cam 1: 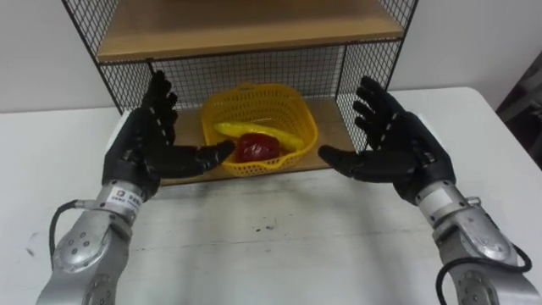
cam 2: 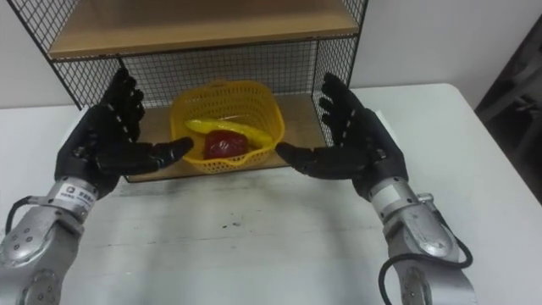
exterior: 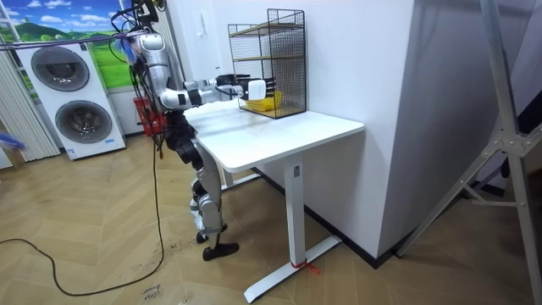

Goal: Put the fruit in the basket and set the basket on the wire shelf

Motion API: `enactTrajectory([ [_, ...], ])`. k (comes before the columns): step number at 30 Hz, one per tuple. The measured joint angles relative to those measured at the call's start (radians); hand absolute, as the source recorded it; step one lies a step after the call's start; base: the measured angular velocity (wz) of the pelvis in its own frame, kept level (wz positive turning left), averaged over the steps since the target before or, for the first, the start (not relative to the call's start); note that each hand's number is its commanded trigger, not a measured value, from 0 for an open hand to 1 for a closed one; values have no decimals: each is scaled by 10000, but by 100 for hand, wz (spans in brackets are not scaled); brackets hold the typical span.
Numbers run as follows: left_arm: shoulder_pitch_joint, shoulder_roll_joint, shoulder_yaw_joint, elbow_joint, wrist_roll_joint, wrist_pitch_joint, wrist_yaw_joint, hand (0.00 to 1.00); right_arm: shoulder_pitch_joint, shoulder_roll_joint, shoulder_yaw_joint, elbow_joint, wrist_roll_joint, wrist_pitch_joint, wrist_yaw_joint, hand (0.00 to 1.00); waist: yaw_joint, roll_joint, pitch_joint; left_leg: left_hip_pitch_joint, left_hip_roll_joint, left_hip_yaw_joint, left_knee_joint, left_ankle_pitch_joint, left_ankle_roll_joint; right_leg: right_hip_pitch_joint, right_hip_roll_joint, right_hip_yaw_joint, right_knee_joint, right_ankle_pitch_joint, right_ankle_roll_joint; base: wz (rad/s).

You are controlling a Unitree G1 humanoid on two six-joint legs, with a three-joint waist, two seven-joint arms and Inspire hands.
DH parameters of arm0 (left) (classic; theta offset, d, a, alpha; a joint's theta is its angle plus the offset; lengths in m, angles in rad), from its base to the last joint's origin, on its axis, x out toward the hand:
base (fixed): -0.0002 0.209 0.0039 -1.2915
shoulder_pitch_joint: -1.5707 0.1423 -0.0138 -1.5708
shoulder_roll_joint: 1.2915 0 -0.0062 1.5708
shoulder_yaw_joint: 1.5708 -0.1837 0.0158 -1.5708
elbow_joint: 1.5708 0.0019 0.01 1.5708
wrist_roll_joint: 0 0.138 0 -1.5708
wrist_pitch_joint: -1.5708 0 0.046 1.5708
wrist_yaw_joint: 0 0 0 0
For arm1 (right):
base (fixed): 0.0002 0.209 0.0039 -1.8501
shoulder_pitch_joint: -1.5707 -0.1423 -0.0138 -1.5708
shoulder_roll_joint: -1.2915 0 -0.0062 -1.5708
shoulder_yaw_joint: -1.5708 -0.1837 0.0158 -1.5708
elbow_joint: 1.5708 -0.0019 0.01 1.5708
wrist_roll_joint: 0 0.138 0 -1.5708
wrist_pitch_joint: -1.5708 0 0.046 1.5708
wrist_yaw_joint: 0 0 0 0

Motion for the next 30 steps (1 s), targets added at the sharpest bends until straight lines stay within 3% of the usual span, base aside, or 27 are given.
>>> enactTrajectory([
  [5,637,80,305,-506,-7,-11,-635,0,388,-9,-256,-262,9,-191,18,0,40,30,-8,-25,4,5,7,-20,-4,-40,2,16,19,-44,-42,0],
  [12,1094,68,844,-1055,-26,-545,-1217,0,607,-11,-566,-517,36,-373,119,0,128,99,34,-121,3,9,0,-22,-5,-155,-5,18,65,-54,-24,0],
  [15,1531,40,1394,-1054,-60,-578,-1488,0,1064,-8,-944,-722,100,-782,227,0,132,138,60,-167,3,-25,3,-12,-19,-166,-5,-20,51,-49,-4,3],
  [20,2193,-30,1457,-1054,-61,-702,-1696,0,1796,-5,-1218,-721,91,-855,140,0,116,131,63,-204,12,-34,56,-51,3,-174,-6,-33,62,-113,-63,1],
  [30,2407,95,1802,-1215,-706,-1042,-1893,0,1856,-27,-2161,-703,572,-1273,-785,0,128,196,92,-394,22,-85,210,-118,-26,-332,0,-7,158,-136,0,0],
])
